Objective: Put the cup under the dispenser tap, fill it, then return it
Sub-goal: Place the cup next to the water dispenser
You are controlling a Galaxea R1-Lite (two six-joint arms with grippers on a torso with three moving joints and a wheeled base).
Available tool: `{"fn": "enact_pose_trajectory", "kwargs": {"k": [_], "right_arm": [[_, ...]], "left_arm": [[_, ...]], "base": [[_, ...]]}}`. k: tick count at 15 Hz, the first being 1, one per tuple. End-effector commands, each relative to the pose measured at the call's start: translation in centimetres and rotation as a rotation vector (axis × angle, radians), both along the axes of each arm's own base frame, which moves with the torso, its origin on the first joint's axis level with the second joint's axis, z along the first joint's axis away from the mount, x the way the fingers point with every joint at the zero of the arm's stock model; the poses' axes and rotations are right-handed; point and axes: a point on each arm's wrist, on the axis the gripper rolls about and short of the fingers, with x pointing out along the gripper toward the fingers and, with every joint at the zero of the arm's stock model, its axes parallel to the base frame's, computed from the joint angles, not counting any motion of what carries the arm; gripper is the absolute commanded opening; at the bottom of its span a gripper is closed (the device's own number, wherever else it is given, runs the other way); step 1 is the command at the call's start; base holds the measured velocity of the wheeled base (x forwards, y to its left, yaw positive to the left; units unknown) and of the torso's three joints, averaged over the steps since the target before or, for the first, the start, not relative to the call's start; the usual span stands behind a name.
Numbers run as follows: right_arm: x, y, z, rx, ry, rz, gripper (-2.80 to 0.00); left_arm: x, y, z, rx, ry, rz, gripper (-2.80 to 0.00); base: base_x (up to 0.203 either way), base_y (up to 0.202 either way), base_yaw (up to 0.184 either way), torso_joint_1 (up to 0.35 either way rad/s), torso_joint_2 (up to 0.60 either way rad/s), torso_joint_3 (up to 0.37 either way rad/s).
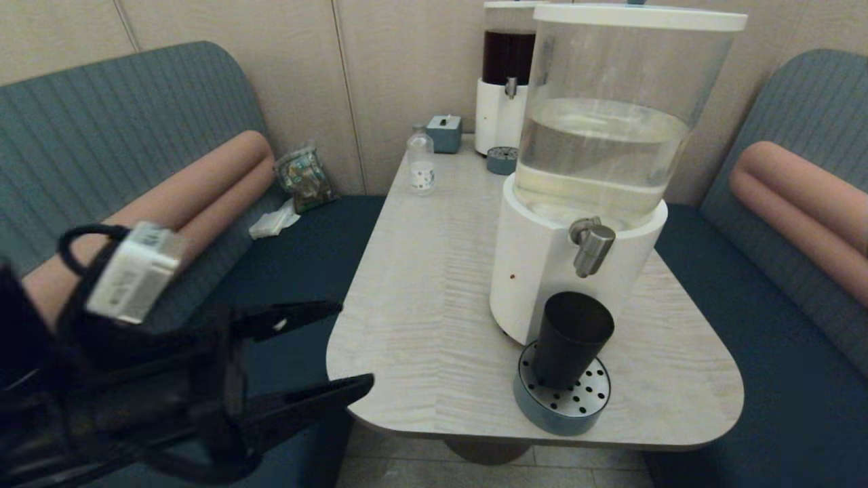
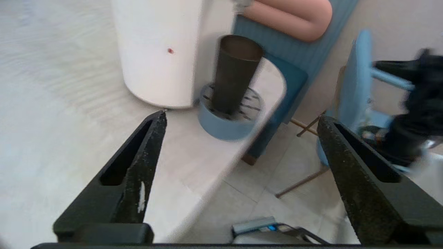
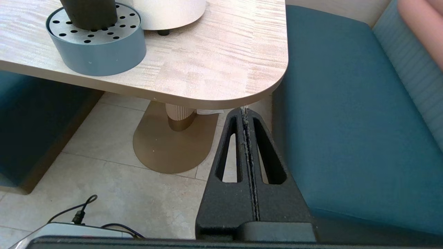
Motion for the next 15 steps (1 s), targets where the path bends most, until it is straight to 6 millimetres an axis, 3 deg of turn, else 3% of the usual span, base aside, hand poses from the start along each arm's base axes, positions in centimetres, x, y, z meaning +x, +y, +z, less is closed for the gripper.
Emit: {"fn": "enact_pose_trajectory", "kwargs": {"k": [1,3,5,10,15], "right_arm": [[0.0,0.0,0.0,0.000,-0.002,0.001,-2.80],[0.0,0.0,0.0,0.000,-0.002,0.001,-2.80],[0.0,0.0,0.0,0.000,-0.002,0.001,-2.80],[0.0,0.0,0.0,-0.002,-0.002,0.001,-2.80],[0.0,0.0,0.0,0.000,-0.002,0.001,-2.80]], "left_arm": [[5.8,-2.3,-4.2,0.015,0.022,-0.024,0.00],[8.9,-3.6,-6.9,0.003,-0.008,-0.045,0.00],[11.2,-5.0,-7.8,-0.024,-0.079,-0.090,0.00],[13.3,-10.8,-7.8,-0.065,-0.152,-0.227,0.00],[14.4,-14.8,-9.5,-0.073,-0.154,-0.284,0.00]], "base": [[0.000,0.000,0.000,0.000,0.00,0.000],[0.000,0.000,0.000,0.000,0.00,0.000],[0.000,0.000,0.000,0.000,0.00,0.000],[0.000,0.000,0.000,0.000,0.00,0.000],[0.000,0.000,0.000,0.000,0.00,0.000]]}}
